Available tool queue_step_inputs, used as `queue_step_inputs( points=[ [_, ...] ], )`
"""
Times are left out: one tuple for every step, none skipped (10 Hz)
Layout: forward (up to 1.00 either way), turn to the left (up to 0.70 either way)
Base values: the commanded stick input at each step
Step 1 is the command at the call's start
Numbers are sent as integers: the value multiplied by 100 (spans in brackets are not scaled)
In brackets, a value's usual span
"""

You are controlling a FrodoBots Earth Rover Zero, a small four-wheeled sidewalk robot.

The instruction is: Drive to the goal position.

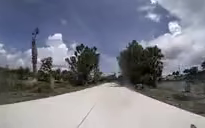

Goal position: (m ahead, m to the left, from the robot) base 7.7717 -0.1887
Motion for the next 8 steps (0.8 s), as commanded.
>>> queue_step_inputs(
  points=[
    [85, 0],
    [85, 0],
    [85, 0],
    [85, 0],
    [85, 0],
    [85, 0],
    [85, 0],
    [85, 0]
  ],
)
